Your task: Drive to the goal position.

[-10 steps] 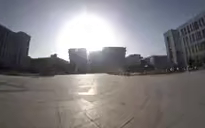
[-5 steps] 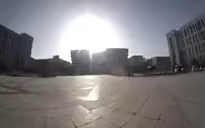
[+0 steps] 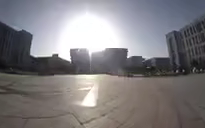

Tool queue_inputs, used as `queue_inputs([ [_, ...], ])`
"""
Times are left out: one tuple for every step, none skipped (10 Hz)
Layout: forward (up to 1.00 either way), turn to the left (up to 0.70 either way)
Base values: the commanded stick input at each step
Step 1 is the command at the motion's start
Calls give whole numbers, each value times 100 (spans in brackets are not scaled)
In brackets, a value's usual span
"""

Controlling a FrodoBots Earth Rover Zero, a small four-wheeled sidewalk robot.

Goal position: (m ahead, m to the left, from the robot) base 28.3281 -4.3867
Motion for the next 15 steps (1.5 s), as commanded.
queue_inputs([
  [100, 4],
  [100, 4],
  [100, 4],
  [100, 4],
  [100, 22],
  [100, 44],
  [100, 44],
  [100, 44],
  [100, 16],
  [100, 4],
  [100, 4],
  [100, 4],
  [100, 4],
  [100, 4],
  [100, 4],
])
